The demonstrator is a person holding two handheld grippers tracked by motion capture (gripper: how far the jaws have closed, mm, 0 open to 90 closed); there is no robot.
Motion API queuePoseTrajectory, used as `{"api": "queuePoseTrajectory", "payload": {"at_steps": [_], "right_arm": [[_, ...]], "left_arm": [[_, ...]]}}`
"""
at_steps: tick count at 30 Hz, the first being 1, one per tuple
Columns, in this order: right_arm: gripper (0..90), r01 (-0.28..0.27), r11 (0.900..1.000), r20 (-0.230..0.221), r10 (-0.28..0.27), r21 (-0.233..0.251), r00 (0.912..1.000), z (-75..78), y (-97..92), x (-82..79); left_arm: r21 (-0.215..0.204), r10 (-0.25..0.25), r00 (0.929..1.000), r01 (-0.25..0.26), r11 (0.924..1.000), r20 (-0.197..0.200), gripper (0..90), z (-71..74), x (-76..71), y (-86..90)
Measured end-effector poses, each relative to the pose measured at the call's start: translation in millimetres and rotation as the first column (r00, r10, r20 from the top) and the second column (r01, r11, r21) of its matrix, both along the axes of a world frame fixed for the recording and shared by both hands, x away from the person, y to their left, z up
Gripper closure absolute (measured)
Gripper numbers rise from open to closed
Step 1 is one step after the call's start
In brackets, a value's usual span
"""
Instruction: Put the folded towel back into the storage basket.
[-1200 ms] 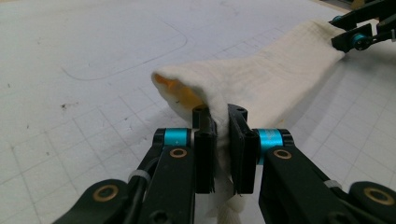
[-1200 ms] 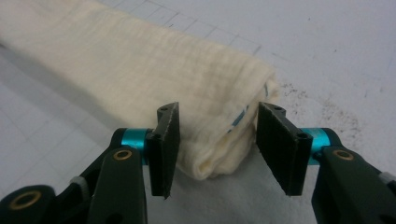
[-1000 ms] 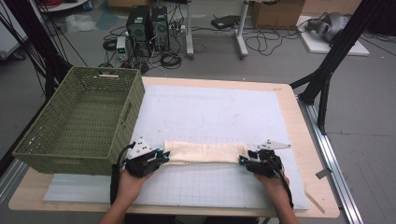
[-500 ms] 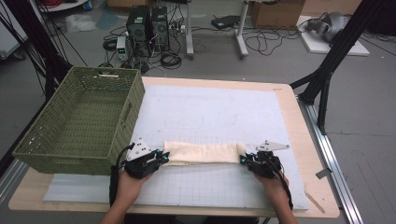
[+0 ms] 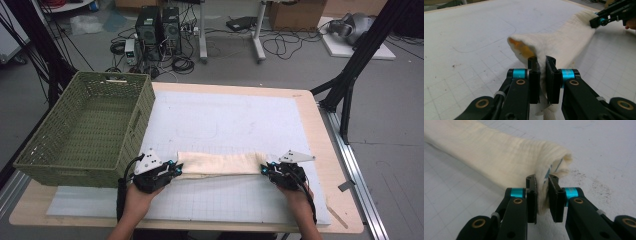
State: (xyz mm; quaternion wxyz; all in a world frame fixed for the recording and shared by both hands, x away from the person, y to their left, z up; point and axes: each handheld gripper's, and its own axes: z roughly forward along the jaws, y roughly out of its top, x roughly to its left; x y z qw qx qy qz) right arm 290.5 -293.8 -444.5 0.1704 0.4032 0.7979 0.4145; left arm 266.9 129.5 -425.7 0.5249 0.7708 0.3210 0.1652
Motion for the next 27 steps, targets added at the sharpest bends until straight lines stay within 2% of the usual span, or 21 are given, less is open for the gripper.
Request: {"api": "queuePoseTrajectory", "payload": {"at_steps": [8,17,19,27], "right_arm": [[79.1,-0.006,0.9999,0.033,0.005,0.009,0.9994,2.7,-6.2,-0.4],[80.1,-0.023,0.9983,0.121,0.016,0.055,0.9925,17.8,-16.9,-3.1],[80.1,-0.023,0.9973,0.138,0.013,0.069,0.9903,22.4,-19.6,-3.4],[80.1,-0.025,0.9985,0.175,0.017,0.048,0.9844,32.8,-22.2,3.8]], "left_arm": [[0.007,-0.028,0.9995,0.028,0.9996,0.013,83.4,3.5,-4.2,-3.6],[0.007,-0.050,0.9982,0.050,0.9987,0.033,84.2,7.8,-11.6,-6.1],[-0.006,-0.053,0.9979,0.053,0.9986,0.036,84.2,8.9,-14.1,-7.5],[-0.013,-0.076,0.9947,0.077,0.9969,0.069,84.6,17.9,-22.3,-12.1]]}}
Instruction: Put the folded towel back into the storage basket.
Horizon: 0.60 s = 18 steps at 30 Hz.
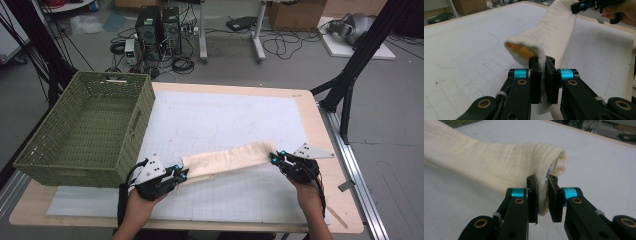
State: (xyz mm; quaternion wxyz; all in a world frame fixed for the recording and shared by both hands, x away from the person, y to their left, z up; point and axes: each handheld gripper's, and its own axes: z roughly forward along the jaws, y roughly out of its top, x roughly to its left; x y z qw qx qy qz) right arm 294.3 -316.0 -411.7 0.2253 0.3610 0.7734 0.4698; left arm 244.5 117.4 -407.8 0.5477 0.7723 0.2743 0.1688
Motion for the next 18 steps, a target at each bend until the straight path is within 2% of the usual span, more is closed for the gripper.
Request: {"api": "queuePoseTrajectory", "payload": {"at_steps": [8,18], "right_arm": [[80.1,-0.029,0.9996,0.024,0.029,0.005,0.9993,16.5,8.0,22.8],[80.3,-0.055,0.9985,0.046,0.055,-0.004,0.9974,42.3,30.3,56.5]], "left_arm": [[-0.027,0.014,0.9994,-0.013,0.9996,0.033,84.8,13.2,-2.9,6.1],[-0.051,0.034,0.9960,-0.030,0.9983,0.083,85.2,31.6,-6.4,14.6]]}}
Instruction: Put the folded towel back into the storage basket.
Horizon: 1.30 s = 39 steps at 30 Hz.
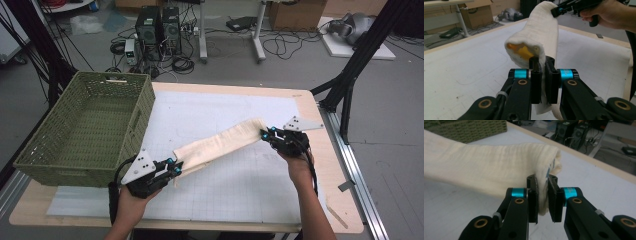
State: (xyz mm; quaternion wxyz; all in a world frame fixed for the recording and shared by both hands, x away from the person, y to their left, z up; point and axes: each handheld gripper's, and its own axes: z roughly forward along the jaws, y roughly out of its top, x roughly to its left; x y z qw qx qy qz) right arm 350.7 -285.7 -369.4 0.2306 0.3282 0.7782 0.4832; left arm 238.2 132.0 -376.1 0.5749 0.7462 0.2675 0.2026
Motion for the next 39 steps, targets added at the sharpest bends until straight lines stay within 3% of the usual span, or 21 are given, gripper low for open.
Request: {"api": "queuePoseTrajectory", "payload": {"at_steps": [12,26,39], "right_arm": [[80.4,-0.042,0.9980,0.047,0.044,-0.048,0.9979,34.4,35.4,33.7],[80.5,-0.087,0.9958,0.065,0.089,-0.029,0.9939,54.0,67.8,62.1],[80.5,-0.155,0.9876,0.097,0.157,-0.027,0.9829,76.2,106.3,86.1]], "left_arm": [[-0.037,0.038,0.9984,-0.037,0.9986,0.040,85.3,17.2,-3.8,15.7],[-0.048,0.081,0.9937,-0.077,0.9958,0.078,85.3,28.8,-9.0,28.3],[-0.066,0.136,0.9862,-0.130,0.9893,0.094,85.4,34.6,-16.0,48.1]]}}
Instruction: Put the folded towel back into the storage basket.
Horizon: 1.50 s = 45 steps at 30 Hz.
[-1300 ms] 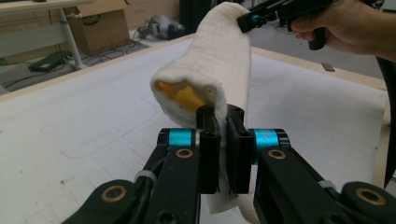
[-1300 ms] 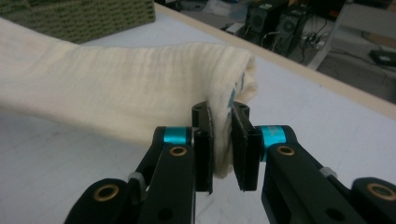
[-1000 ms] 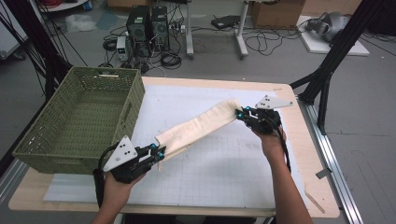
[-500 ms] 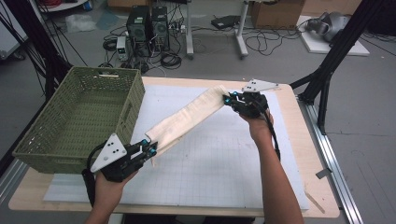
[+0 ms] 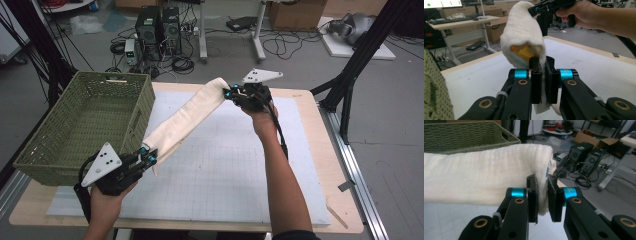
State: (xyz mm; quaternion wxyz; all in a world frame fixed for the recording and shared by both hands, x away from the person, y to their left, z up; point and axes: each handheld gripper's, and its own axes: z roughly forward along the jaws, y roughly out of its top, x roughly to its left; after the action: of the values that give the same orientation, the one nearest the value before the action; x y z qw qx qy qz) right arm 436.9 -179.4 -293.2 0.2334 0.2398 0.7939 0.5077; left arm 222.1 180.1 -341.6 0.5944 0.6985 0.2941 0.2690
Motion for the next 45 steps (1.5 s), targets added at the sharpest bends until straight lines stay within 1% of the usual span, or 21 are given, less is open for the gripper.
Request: {"api": "queuePoseTrajectory", "payload": {"at_steps": [3,5,6,7,8,11,12,13,15,17,19,21,25,28,30,31,34,37,39,44,45], "right_arm": [[80.5,-0.014,0.9999,-0.005,0.014,0.001,0.9999,3.0,13.9,5.8],[80.5,-0.030,0.9995,-0.007,0.030,-0.008,0.9995,5.2,23.8,10.0],[80.5,-0.032,0.9994,-0.005,0.032,-0.014,0.9995,6.6,29.0,11.7],[80.4,-0.041,0.9991,0.007,0.041,-0.012,0.9991,7.9,33.4,13.6],[80.5,-0.046,0.9989,0.002,0.046,-0.009,0.9990,9.2,38.1,15.2],[80.5,-0.061,0.9978,0.002,0.061,-0.026,0.9982,13.0,51.9,20.6],[80.5,-0.066,0.9975,0.011,0.066,-0.026,0.9978,14.4,56.2,22.0],[80.5,-0.065,0.9977,0.010,0.065,-0.017,0.9978,15.6,60.2,23.5],[80.5,-0.075,0.9970,0.011,0.075,-0.021,0.9971,17.2,68.5,26.8],[80.4,-0.080,0.9964,0.004,0.080,-0.027,0.9968,18.6,76.7,29.9],[80.5,-0.086,0.9957,0.009,0.086,-0.034,0.9962,21.9,85.4,32.7],[80.5,-0.088,0.9958,0.016,0.088,-0.024,0.9960,25.8,93.8,34.7],[80.5,-0.101,0.9938,0.019,0.102,-0.046,0.9946,31.7,109.6,40.0],[80.5,-0.114,0.9923,0.029,0.116,-0.049,0.9928,36.5,121.9,43.7],[80.5,-0.118,0.9914,0.025,0.119,-0.057,0.9926,39.8,130.7,45.6],[80.5,-0.126,0.9902,0.037,0.129,-0.059,0.9910,41.1,134.8,46.8],[80.5,-0.135,0.9890,0.038,0.138,-0.061,0.9898,44.8,145.4,49.1],[80.5,-0.145,0.9873,0.034,0.148,-0.064,0.9884,47.4,155.6,51.2],[80.5,-0.158,0.9861,0.041,0.160,-0.051,0.9863,47.9,161.8,53.3],[80.5,-0.178,0.9821,0.034,0.180,-0.061,0.9830,46.3,181.3,58.9],[80.4,-0.177,0.9825,0.031,0.179,-0.058,0.9834,46.7,185.8,59.5]], "left_arm": [[-0.006,0.019,0.9998,-0.019,0.9998,0.003,85.4,0.8,-2.4,6.6],[-0.008,0.034,0.9994,-0.033,0.9994,0.006,85.4,1.9,-4.1,11.8],[-0.014,0.041,0.9991,-0.041,0.9991,0.009,85.4,2.3,-4.8,14.2],[-0.016,0.049,0.9988,-0.048,0.9987,0.011,85.4,2.9,-5.6,16.8],[-0.017,0.055,0.9984,-0.055,0.9983,0.013,85.4,3.4,-6.3,19.3],[-0.022,0.072,0.9973,-0.072,0.9972,0.014,85.5,4.0,-7.9,25.6],[-0.024,0.076,0.9970,-0.076,0.9968,0.015,85.5,4.1,-8.2,27.4],[-0.025,0.082,0.9965,-0.082,0.9963,0.016,85.5,4.3,-8.7,29.1],[-0.025,0.091,0.9957,-0.090,0.9956,0.019,85.5,5.1,-9.4,32.6],[-0.029,0.101,0.9946,-0.101,0.9945,0.022,85.5,5.7,-9.9,36.3],[-0.035,0.112,0.9934,-0.111,0.9932,0.023,85.5,6.1,-10.1,40.0],[-0.043,0.121,0.9923,-0.120,0.9918,0.024,85.4,6.7,-10.5,43.9],[-0.059,0.137,0.9901,-0.135,0.9890,0.029,85.5,7.7,-11.3,51.0],[-0.067,0.150,0.9882,-0.148,0.9867,0.031,85.5,8.9,-12.1,56.2],[-0.074,0.158,0.9868,-0.155,0.9851,0.035,85.5,9.9,-13.0,59.5],[-0.074,0.163,0.9859,-0.160,0.9843,0.036,85.5,10.4,-13.5,61.6],[-0.084,0.176,0.9836,-0.173,0.9814,0.037,85.5,11.4,-15.3,66.9],[-0.083,0.195,0.9799,-0.191,0.9781,0.043,85.5,12.8,-17.6,72.1],[-0.085,0.207,0.9773,-0.203,0.9756,0.045,85.5,13.7,-19.3,75.6],[-0.084,0.231,0.9717,-0.227,0.9704,0.049,85.5,15.5,-22.2,83.7],[-0.085,0.237,0.9702,-0.233,0.9688,0.048,85.5,15.7,-22.7,85.5]]}}
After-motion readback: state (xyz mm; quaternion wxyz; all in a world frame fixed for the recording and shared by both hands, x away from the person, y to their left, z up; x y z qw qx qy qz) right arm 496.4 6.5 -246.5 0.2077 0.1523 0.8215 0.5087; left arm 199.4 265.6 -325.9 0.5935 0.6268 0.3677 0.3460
